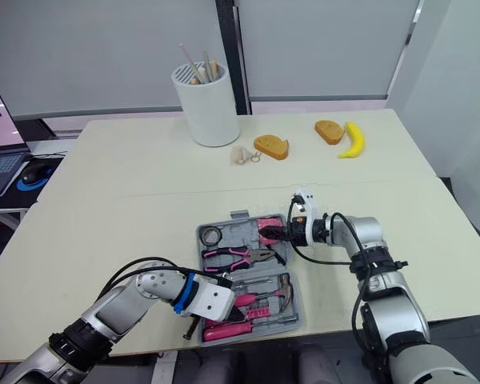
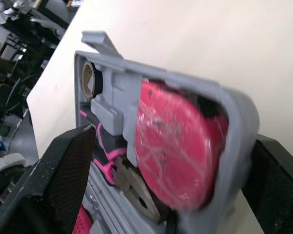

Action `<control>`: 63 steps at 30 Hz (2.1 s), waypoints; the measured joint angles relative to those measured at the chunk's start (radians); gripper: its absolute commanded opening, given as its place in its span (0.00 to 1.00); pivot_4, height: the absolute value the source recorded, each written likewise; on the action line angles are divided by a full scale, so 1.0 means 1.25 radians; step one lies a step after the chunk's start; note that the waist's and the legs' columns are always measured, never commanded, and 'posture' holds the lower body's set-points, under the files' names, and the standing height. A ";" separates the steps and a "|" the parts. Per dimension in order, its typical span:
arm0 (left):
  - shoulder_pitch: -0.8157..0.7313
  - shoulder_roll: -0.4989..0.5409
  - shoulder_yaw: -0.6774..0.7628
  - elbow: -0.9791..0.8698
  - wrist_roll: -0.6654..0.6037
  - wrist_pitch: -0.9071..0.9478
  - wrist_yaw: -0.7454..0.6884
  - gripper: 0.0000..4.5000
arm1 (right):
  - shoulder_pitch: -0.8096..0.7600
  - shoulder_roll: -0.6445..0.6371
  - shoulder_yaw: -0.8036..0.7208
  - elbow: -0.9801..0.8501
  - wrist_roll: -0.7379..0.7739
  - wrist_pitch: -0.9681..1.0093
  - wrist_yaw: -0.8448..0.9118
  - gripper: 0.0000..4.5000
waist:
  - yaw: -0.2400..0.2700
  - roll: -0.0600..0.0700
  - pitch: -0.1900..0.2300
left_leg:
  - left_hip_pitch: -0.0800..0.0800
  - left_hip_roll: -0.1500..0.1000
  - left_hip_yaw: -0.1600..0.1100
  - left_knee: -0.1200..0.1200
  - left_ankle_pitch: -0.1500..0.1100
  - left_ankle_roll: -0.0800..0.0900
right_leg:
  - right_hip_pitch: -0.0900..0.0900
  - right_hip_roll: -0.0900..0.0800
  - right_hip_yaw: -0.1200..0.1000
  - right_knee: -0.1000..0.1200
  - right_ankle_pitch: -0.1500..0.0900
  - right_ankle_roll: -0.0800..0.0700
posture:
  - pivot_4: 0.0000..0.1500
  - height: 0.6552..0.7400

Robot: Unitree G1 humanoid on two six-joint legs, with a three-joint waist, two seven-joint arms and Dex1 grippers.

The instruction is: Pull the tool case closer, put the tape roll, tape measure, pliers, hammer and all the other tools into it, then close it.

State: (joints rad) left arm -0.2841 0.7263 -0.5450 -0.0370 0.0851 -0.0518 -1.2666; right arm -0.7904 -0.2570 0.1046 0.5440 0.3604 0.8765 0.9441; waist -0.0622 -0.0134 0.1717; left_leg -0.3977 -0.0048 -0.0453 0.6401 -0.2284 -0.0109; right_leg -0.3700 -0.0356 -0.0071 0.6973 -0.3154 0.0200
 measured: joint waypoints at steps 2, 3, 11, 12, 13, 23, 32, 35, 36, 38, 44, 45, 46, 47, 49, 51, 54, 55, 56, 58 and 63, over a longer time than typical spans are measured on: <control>0.000 0.000 0.000 0.000 0.000 0.000 0.000 0.00 | -0.005 -0.002 0.014 -0.009 -0.006 -0.014 0.017 0.99 | 0.001 0.000 0.000 | 0.000 0.000 0.000 0.000 0.000 0.000 | 0.000 0.000 0.000 0.000 0.000 0.000 | 1.00 1.00; 0.001 0.000 0.000 0.000 0.000 -0.001 0.000 0.00 | -0.005 -0.006 0.024 -0.017 -0.008 -0.018 0.027 0.99 | 0.001 0.000 0.000 | 0.000 0.000 0.000 0.000 0.000 0.000 | 0.000 0.000 0.000 0.000 0.000 0.000 | 1.00 1.00; 0.044 -0.001 0.043 -0.002 -0.035 0.007 0.018 0.00 | 0.033 -0.098 0.111 -0.249 -0.020 -0.027 0.122 0.99 | 0.004 0.000 0.000 | -0.001 0.000 -0.001 0.000 0.000 0.000 | -0.001 0.000 -0.001 0.000 -0.001 -0.001 | 1.00 1.00; 0.058 -0.001 0.059 -0.002 -0.052 0.018 0.021 0.00 | 0.047 -0.112 0.117 -0.287 -0.019 -0.026 0.128 0.99 | 0.004 0.000 0.000 | -0.001 0.000 -0.001 0.000 0.000 0.000 | -0.001 0.000 -0.001 0.000 -0.001 -0.001 | 1.00 1.00; 0.066 -0.001 0.069 -0.002 -0.065 0.024 0.024 0.00 | 0.057 -0.118 0.118 -0.310 -0.018 -0.023 0.131 0.99 | 0.004 0.000 0.000 | -0.001 0.000 -0.001 0.000 0.000 0.000 | -0.001 0.000 -0.001 0.000 -0.001 -0.001 | 1.00 1.00; 0.246 0.181 0.256 -0.140 -0.268 0.182 -0.048 0.00 | 0.155 -0.231 0.148 -0.613 -0.022 -0.016 0.106 0.99 | 0.016 0.002 0.006 | -0.003 0.000 -0.001 -0.001 0.000 0.000 | -0.003 -0.002 -0.001 -0.001 -0.001 -0.002 | 1.00 1.00; 0.324 0.240 0.372 -0.085 -0.300 0.276 -0.017 0.00 | 0.337 -0.464 0.147 -0.940 -0.015 -0.028 0.119 0.99 | 0.041 0.001 0.009 | -0.006 0.000 -0.002 -0.001 -0.001 -0.002 | -0.002 -0.003 -0.003 -0.008 -0.001 -0.002 | 1.00 1.00; 0.327 0.240 0.385 -0.052 -0.293 0.284 0.002 0.00 | 0.419 -0.577 0.077 -1.023 0.016 -0.040 0.159 0.99 | 0.047 0.001 0.009 | -0.007 0.000 -0.002 -0.001 -0.001 -0.002 | -0.002 -0.003 -0.003 -0.012 0.000 -0.001 | 1.00 1.00; 0.324 0.238 0.387 -0.047 -0.289 0.285 0.012 0.00 | 0.443 -0.608 0.041 -1.040 0.022 -0.050 0.170 0.99 | 0.048 0.000 0.009 | -0.008 0.000 -0.002 -0.001 -0.001 -0.002 | -0.002 -0.003 -0.003 -0.012 0.000 -0.001 | 1.00 1.00; 0.309 0.221 0.395 -0.037 -0.284 0.296 0.040 0.00 | 0.503 -0.671 -0.021 -1.059 0.030 -0.075 0.191 0.99 | 0.049 0.000 0.009 | -0.007 0.000 -0.001 0.000 -0.001 -0.002 | -0.001 -0.003 -0.003 -0.013 0.000 0.000 | 1.00 1.00; 0.269 0.158 0.392 -0.042 -0.274 0.319 0.105 0.00 | 0.587 -0.726 -0.011 -1.017 -0.095 -0.191 0.141 0.99 | 0.048 -0.001 0.009 | -0.008 0.000 -0.001 0.000 -0.001 -0.002 | -0.001 -0.003 -0.003 -0.013 0.000 0.000 | 1.00 1.00; 0.267 0.154 0.390 -0.043 -0.271 0.322 0.111 0.00 | 0.589 -0.726 0.004 -1.006 -0.119 -0.204 0.129 0.99 | 0.048 -0.001 0.009 | -0.008 0.000 -0.001 0.000 -0.001 -0.002 | -0.001 -0.003 -0.003 -0.013 0.000 0.000 | 1.00 1.00; 0.263 0.150 0.385 -0.043 -0.267 0.327 0.116 0.00 | 0.589 -0.722 0.019 -0.997 -0.136 -0.211 0.116 0.95 | 0.048 -0.001 0.009 | -0.008 0.000 -0.001 0.000 -0.001 -0.002 | -0.001 -0.003 -0.003 -0.013 0.000 0.000 | 1.00 1.00; 0.260 0.147 0.375 -0.046 -0.261 0.332 0.119 0.00 | 0.586 -0.711 0.046 -0.988 -0.165 -0.223 0.100 0.90 | 0.048 -0.001 0.009 | -0.008 0.000 -0.001 0.000 -0.001 -0.002 | -0.001 -0.003 -0.003 -0.013 0.000 0.000 | 1.00 1.00; 0.258 0.135 0.346 -0.062 -0.240 0.329 0.126 0.00 | 0.573 -0.677 0.131 -0.957 -0.247 -0.252 0.066 0.77 | 0.048 -0.001 0.009 | -0.008 0.000 -0.001 0.000 -0.001 -0.002 | -0.001 -0.002 -0.003 -0.013 0.000 0.000 | 1.00 1.00; 0.259 0.123 0.310 -0.072 -0.221 0.322 0.130 0.00 | 0.554 -0.639 0.214 -0.917 -0.319 -0.277 0.046 0.62 | 0.047 -0.001 0.009 | -0.008 -0.001 0.000 0.001 -0.001 -0.002 | -0.002 -0.002 -0.002 -0.013 0.000 0.000 | 1.00 1.00; 0.250 0.108 0.287 -0.076 -0.201 0.316 0.136 0.00 | 0.516 -0.580 0.289 -0.870 -0.388 -0.292 0.039 0.44 | 0.048 -0.001 0.009 | -0.008 -0.001 -0.001 0.001 -0.001 -0.003 | -0.001 -0.002 -0.003 -0.012 0.000 0.000 | 1.00 1.00; 0.242 0.097 0.280 -0.078 -0.193 0.315 0.141 0.00 | 0.504 -0.563 0.311 -0.857 -0.407 -0.298 0.039 0.39 | 0.048 -0.001 0.009 | -0.008 -0.001 -0.001 0.002 -0.001 -0.002 | -0.001 -0.002 -0.003 -0.012 0.000 0.000 | 1.00 1.00; 0.232 0.083 0.270 -0.079 -0.186 0.313 0.149 0.00 | 0.494 -0.547 0.334 -0.843 -0.427 -0.307 0.041 0.34 | 0.048 -0.001 0.009 | -0.008 -0.001 -0.001 0.002 -0.001 -0.002 | -0.001 -0.002 -0.003 -0.012 0.000 0.000 | 1.00 1.00; 0.220 0.062 0.254 -0.083 -0.176 0.311 0.151 0.00 | 0.489 -0.528 0.370 -0.821 -0.456 -0.321 0.047 0.25 | 0.050 -0.001 0.009 | -0.008 -0.001 -0.001 0.002 -0.001 -0.003 | 0.000 -0.002 -0.003 -0.012 0.000 0.000 | 1.00 1.00; 0.209 0.056 0.244 -0.085 -0.161 0.309 0.148 0.00 | 0.475 -0.495 0.384 -0.802 -0.478 -0.322 0.067 0.01 | 0.048 -0.001 0.009 | -0.008 -0.001 -0.002 0.003 -0.001 -0.003 | 0.000 -0.002 -0.003 -0.012 0.001 0.000 | 1.00 1.00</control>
State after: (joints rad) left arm -0.0223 0.7967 -0.2404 -0.1435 -0.1162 0.3348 -1.0815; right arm -0.1967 -0.8753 0.5851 -0.4583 -0.2373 0.4738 1.0275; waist -0.0016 -0.0145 0.1830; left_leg -0.4080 -0.0061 -0.0474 0.6434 -0.2301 -0.0143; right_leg -0.3704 -0.0381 -0.0110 0.6822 -0.3148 0.0199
